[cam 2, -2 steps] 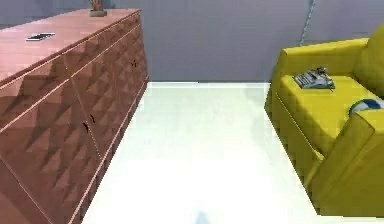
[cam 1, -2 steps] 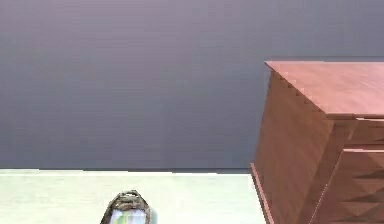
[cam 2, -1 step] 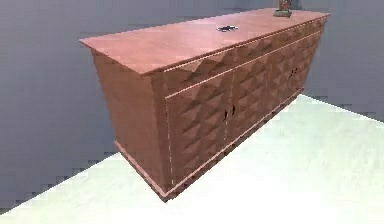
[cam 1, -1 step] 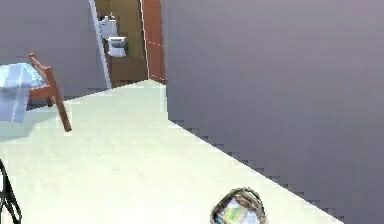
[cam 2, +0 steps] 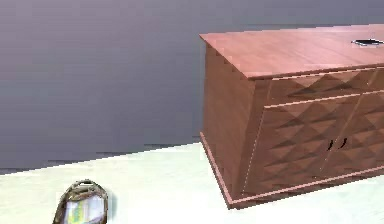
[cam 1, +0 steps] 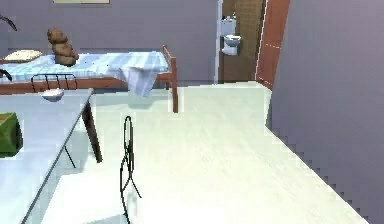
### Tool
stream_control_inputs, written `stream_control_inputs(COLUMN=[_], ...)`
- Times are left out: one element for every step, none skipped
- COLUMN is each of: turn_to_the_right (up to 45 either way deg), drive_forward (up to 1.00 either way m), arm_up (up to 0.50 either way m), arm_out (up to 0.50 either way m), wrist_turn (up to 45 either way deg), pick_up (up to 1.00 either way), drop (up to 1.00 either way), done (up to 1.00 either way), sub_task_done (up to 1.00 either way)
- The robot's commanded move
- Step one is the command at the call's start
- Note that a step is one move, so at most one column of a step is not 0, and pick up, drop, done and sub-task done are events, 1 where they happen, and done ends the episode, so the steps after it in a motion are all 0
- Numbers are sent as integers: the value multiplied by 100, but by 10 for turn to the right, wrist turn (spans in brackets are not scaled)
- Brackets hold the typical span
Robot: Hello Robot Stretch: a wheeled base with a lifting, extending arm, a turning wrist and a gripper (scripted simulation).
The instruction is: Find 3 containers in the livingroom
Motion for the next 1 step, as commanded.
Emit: stream_control_inputs(turn_to_the_right=[0], drive_forward=[75], arm_up=[0], arm_out=[0], wrist_turn=[0], pick_up=[0], drop=[0], done=[0], sub_task_done=[0])
